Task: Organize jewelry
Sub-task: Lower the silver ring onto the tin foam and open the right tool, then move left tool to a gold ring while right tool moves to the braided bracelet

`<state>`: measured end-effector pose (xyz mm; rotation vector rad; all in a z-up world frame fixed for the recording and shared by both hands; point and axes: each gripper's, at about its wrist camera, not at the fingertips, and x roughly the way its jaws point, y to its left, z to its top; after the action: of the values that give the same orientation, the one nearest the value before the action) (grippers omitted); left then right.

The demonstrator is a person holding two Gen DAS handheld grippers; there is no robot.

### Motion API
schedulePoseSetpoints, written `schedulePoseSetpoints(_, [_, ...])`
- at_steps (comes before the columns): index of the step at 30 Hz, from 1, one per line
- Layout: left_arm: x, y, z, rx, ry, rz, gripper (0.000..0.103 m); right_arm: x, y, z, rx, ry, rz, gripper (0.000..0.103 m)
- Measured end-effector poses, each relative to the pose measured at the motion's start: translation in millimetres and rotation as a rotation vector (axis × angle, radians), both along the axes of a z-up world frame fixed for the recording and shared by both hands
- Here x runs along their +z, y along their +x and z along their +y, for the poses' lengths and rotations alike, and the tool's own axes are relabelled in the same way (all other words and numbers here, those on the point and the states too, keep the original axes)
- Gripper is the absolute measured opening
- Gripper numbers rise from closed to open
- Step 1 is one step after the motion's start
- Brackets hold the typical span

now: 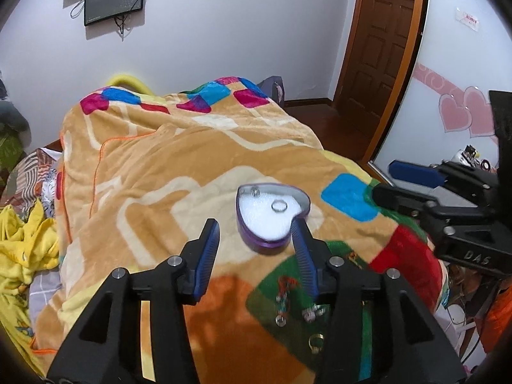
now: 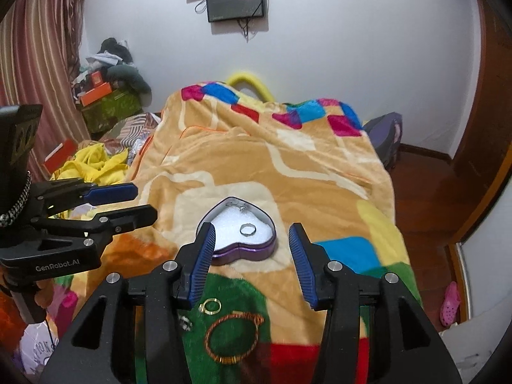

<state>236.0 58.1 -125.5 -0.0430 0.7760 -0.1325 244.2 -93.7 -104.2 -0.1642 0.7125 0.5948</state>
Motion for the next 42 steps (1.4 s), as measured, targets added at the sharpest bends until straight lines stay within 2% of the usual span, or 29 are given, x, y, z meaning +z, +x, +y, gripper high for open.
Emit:
schedulePoseSetpoints(2, [-2, -7, -1, 0.0, 0.005, 0.01, 0.047, 1, -8, -2, -0.003, -0.005, -0.01, 0.046])
schedulePoseSetpoints(6, [-9, -21, -6, 0.002, 0.02, 0.031, 0.047, -4, -25, -8, -0.011, -0.001, -0.009, 0.056])
schedulePoseSetpoints(20, [-54, -52, -33, -0.05, -0.03, 0.159, 0.047, -43, -57, -34, -0.093, -0.018, 0.081, 0.056])
schedulePoseSetpoints(29, [-85, -64, -54, -0.099, -0.016, 0.225, 0.046, -65, -68, -41, -0.11, -0.054, 0.116, 0.056])
schedulePoseSetpoints(31, [-88, -65, -54, -0.096, -0.007, 0.222, 0.041, -69, -68, -42, -0.111, -0.055, 0.128, 0.056])
schedulePoseSetpoints(36, [-96, -63, -49, -0.084, -0.054, 0.231, 0.026, -79, -67, -39, -0.099, -0.057, 0.162, 0.056])
schedulePoseSetpoints(39, [-97, -63, -49, -0.075, -0.046, 0.221, 0.017, -83, -65, -35, -0.088, -0.055, 0.179, 0.056])
schedulePoseSetpoints(42, [-94, -62, -43, -0.07, -0.069, 0.218, 0.017, -88, -62, -29, -0.075, -0.063, 0.19, 0.056])
